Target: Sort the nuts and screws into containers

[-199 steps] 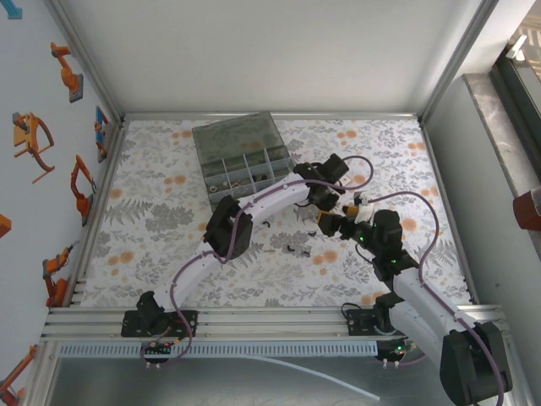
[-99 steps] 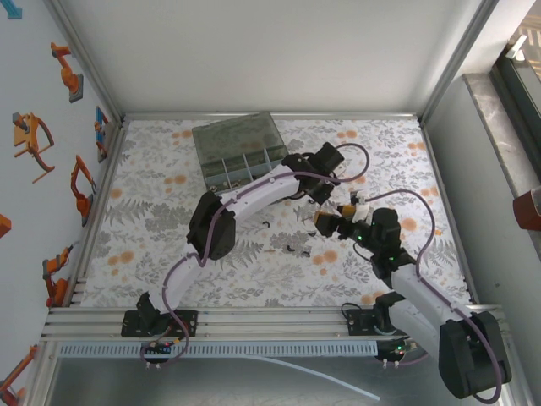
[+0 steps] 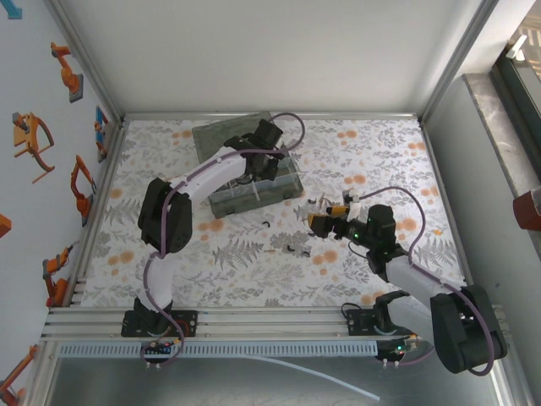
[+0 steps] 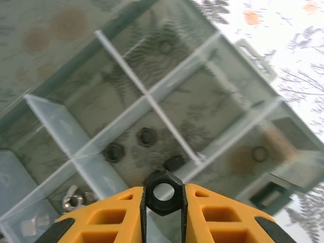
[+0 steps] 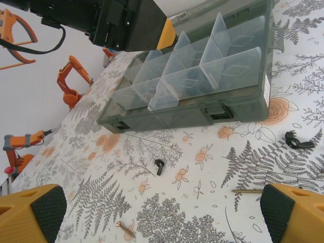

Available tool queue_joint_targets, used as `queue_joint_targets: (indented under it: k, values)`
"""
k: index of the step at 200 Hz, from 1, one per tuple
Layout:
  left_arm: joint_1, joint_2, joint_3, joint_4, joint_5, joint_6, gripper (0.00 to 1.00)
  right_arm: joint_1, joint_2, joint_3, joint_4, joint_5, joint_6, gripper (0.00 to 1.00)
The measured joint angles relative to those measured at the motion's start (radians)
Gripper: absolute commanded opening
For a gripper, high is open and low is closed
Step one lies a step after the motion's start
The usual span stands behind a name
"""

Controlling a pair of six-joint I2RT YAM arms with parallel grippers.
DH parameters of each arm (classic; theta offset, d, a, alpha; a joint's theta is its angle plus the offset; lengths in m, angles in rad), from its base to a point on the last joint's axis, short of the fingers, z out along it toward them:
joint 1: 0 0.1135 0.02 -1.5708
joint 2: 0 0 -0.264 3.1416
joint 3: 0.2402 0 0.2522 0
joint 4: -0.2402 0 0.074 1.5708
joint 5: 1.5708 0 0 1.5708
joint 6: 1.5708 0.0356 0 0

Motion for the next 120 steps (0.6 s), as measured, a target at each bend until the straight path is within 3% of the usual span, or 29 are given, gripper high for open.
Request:
queue_joint_targets:
  k: [33,120]
  values:
    - [0.042,0.003,-0.019,0.012,0.0,-0.025,0.19,0.0,0.016,0.002,0.013,-0.014,0.011,1.0]
    - [0.037,0.081,-0.005,0.026,0.003,-0.057,0.29,0.0,0.017,0.002,0.032,-0.019,0.011,1.0]
